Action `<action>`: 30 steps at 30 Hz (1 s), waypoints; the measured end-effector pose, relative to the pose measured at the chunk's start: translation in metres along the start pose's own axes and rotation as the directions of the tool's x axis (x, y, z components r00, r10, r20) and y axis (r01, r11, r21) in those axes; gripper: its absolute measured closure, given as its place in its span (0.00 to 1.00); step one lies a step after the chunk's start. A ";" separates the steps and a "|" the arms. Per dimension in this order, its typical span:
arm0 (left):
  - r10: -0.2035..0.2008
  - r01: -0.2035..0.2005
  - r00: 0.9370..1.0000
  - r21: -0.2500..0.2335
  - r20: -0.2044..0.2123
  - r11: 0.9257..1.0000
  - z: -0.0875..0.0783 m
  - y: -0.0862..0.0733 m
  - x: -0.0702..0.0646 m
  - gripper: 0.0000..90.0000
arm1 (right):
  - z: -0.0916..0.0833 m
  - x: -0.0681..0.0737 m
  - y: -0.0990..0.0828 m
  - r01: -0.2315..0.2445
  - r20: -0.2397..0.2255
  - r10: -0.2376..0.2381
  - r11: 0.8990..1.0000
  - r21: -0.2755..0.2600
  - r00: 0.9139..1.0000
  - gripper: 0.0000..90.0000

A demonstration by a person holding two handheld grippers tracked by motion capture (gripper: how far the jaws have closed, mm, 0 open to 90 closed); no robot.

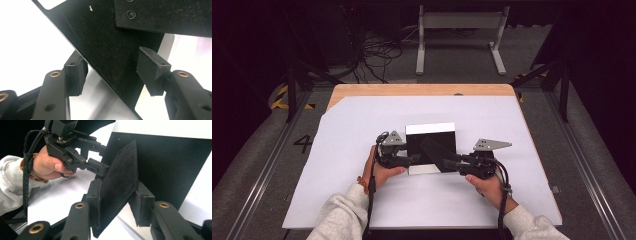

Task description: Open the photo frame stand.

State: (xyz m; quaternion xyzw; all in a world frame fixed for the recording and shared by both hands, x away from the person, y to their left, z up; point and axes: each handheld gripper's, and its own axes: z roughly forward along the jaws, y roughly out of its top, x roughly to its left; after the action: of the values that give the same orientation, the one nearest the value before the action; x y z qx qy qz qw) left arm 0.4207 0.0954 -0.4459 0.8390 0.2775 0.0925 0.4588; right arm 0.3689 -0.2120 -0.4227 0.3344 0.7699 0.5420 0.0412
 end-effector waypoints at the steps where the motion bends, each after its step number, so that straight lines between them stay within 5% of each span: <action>1: 0.009 -0.009 1.000 -0.004 -0.005 1.000 0.000 0.000 0.000 0.51 | 0.000 0.000 0.000 0.004 0.005 -0.004 1.000 0.001 1.000 0.73; 12: 0.048 -0.050 0.998 -0.043 -0.048 0.998 -0.008 0.003 -0.002 0.60 | 0.001 -0.002 -0.001 0.009 0.006 -0.009 1.000 0.024 1.000 0.78; 30: 0.114 -0.119 0.991 -0.065 -0.076 0.991 -0.019 0.006 -0.008 0.71 | 0.005 0.007 -0.006 0.100 0.033 -0.104 0.990 0.097 0.994 0.81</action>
State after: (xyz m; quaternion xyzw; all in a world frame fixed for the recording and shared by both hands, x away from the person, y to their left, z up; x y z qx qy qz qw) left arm 0.4082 0.1023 -0.4296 0.8334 0.2410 0.1588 0.4713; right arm 0.3628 -0.2056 -0.4276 0.3065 0.8101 0.4952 0.0675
